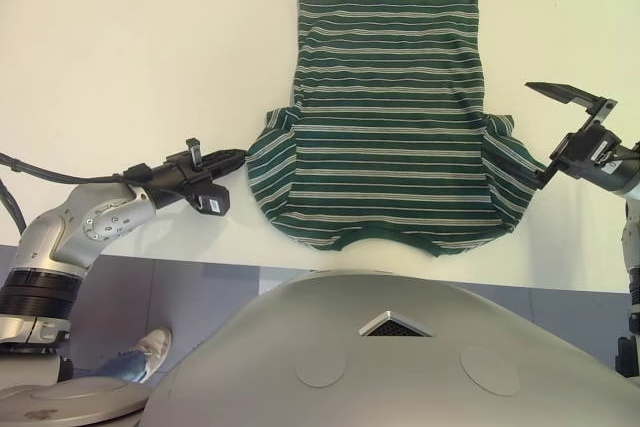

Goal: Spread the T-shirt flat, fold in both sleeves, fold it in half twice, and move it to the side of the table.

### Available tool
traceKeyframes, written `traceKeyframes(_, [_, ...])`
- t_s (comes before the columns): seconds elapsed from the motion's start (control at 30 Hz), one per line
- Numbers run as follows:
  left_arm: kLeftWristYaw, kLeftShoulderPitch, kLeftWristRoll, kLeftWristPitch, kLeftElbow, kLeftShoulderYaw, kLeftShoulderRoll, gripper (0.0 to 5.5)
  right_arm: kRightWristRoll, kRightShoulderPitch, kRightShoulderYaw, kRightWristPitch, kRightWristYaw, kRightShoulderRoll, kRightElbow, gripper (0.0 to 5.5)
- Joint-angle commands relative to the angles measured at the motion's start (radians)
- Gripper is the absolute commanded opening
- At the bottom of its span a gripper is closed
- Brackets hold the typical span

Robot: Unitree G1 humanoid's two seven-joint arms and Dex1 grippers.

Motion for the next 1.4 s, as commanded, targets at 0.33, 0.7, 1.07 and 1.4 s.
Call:
traceKeyframes(0.33, [-0.058, 0.073, -0.203, -0.049, -0.098, 0.021, 0.053, 0.02, 0.002, -0.015, -0.019, 0.013, 0.008, 0.009, -0.006, 5.40])
traceKeyframes(0.7, [-0.101, -0.013, -0.311, -0.025, -0.201, -0.048, -0.057, 0.02, -0.003, -0.016, -0.018, 0.013, 0.009, 0.016, -0.006, 5.40])
traceKeyframes(1.07, [-0.098, -0.167, -0.186, 0.046, -0.136, -0.174, -0.253, 0.02, -0.005, -0.020, -0.012, 0.016, 0.010, 0.019, -0.026, 5.40])
traceKeyframes(1.4, [-0.071, -0.193, -0.079, 0.036, -0.062, -0.232, -0.312, 0.02, -0.010, -0.013, -0.010, 0.017, 0.003, 0.025, -0.054, 5.40])
